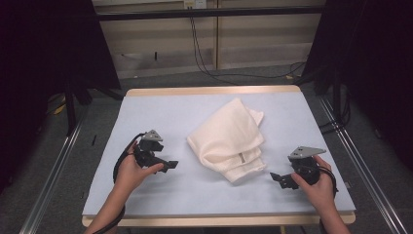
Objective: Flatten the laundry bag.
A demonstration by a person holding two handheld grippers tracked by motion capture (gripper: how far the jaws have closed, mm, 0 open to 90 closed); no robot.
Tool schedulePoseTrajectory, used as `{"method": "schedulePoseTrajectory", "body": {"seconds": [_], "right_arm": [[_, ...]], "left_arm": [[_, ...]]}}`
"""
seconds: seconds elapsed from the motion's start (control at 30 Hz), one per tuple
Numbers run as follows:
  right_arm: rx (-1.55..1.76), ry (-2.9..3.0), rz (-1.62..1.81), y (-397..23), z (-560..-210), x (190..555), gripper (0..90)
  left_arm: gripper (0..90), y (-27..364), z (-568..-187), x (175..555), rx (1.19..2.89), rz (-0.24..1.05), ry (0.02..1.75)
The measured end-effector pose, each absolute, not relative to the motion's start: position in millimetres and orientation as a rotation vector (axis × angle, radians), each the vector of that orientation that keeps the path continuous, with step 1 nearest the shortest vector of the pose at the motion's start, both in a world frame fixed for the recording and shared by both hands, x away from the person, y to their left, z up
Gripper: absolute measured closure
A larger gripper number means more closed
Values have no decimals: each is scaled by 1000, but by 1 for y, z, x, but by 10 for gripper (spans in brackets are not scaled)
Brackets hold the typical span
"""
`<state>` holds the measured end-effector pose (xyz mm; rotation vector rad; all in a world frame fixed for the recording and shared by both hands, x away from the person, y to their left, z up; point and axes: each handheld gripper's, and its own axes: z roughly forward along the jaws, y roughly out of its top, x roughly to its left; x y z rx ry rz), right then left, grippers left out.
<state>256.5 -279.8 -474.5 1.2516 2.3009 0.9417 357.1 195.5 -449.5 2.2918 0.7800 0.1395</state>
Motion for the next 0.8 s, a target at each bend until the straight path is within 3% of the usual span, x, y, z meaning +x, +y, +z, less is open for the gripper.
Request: {"method": "schedulePoseTrajectory", "body": {"seconds": [0.8], "right_arm": [[1249,2297,966,-282,-472,260,58]], "left_arm": [[62,144,-434,354,2296,63,648]]}}
